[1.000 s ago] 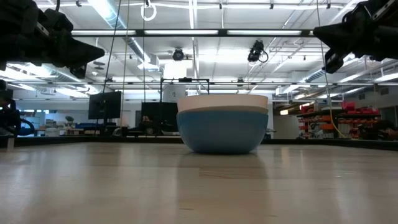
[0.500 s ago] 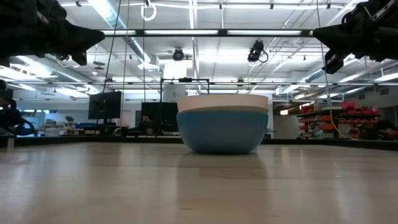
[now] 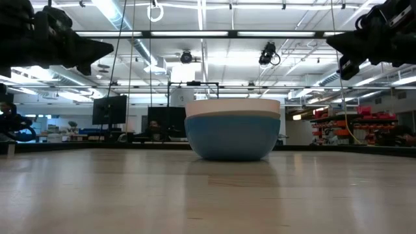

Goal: Nest bowls inside each other
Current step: Return to Home Position

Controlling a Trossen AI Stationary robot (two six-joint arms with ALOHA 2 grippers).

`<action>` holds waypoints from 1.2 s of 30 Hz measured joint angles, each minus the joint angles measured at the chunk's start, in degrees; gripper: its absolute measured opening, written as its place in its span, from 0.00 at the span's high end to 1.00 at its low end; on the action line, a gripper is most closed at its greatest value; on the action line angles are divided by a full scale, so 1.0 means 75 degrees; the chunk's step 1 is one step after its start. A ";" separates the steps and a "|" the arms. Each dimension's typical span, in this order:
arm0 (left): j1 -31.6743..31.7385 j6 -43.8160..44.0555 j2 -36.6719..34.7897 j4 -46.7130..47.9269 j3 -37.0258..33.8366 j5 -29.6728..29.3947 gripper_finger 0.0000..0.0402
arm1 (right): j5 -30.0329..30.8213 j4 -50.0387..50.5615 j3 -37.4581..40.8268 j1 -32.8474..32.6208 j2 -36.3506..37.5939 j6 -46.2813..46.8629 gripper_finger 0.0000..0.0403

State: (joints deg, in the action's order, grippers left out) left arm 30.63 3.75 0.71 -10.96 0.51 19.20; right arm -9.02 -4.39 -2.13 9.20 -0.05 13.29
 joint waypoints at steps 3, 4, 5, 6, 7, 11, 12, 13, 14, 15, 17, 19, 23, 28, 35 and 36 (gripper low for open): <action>0.0000 -0.0160 0.0000 0.0028 0.0000 -0.0020 0.92 | 0.0000 0.0419 0.0000 0.0001 -0.0006 -0.0181 0.96; 0.0000 -0.0231 0.0000 0.0057 0.0000 -0.0020 0.92 | 0.0001 0.0618 0.0000 -0.0001 -0.0006 -0.0214 0.96; 0.0000 -0.0330 0.0001 0.0110 0.0000 -0.0020 0.93 | 0.0003 0.0788 0.0000 0.0001 -0.0006 -0.0253 0.96; 0.0000 -0.0400 0.0003 0.0158 0.0000 -0.0020 0.93 | 0.0000 0.0893 0.0000 -0.0001 -0.0012 -0.0299 0.96; 0.0004 -0.0462 0.0003 0.0222 0.0000 -0.0020 0.94 | 0.0003 0.0884 0.0000 0.0001 -0.0049 -0.0321 0.96; 0.0009 -0.0812 0.0003 0.0645 0.0000 -0.0056 0.95 | 0.0003 0.0872 0.0000 0.0001 -0.0133 -0.0564 0.96; 0.0009 -0.0924 0.0003 0.0771 0.0000 -0.0113 0.95 | 0.0002 0.0873 -0.0001 0.0001 -0.0154 -0.0626 0.96; 0.0007 -0.1031 0.0006 0.0853 0.0000 -0.0207 0.95 | 0.0001 0.0863 -0.0002 0.0001 -0.0194 -0.0663 0.96; 0.0009 -0.1135 0.0005 0.0914 0.0004 -0.0331 0.94 | 0.0001 0.0859 -0.0003 0.0000 -0.0237 -0.0714 0.96; 0.0009 -0.1182 0.0003 0.0968 0.0006 -0.0431 0.94 | 0.0003 0.0877 -0.0003 0.0001 -0.0268 -0.0741 0.96; 0.0009 -0.1186 0.0034 0.1019 0.0012 -0.0678 0.93 | 0.0002 0.0860 -0.0003 -0.0002 -0.0364 -0.0744 0.96; 0.0009 -0.1191 0.0055 0.1054 0.0012 -0.0939 0.92 | 0.0003 0.0864 -0.0003 0.0001 -0.0453 -0.0739 0.96; 0.0009 -0.1114 0.0058 0.1136 0.0008 -0.1831 0.91 | 0.0003 0.0868 -0.0003 0.0001 -0.0608 -0.0567 0.96; 0.0009 -0.1025 0.0058 0.1214 -0.0003 -0.2602 0.92 | 0.0001 0.0866 -0.0006 -0.0001 -0.0694 -0.0535 0.96; 0.0009 -0.1159 0.0055 0.1214 -0.0006 -0.2620 0.94 | 0.0003 0.0861 -0.0006 0.0001 -0.0694 -0.0535 0.96; 0.0009 -0.1148 0.0055 0.1205 -0.0006 -0.2620 0.94 | 0.0000 0.0858 -0.0006 0.0001 -0.0694 -0.0535 0.96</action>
State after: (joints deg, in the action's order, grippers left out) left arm 30.70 -4.86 1.13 -1.92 0.47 -0.45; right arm -9.02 2.04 -2.17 9.21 -5.26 9.28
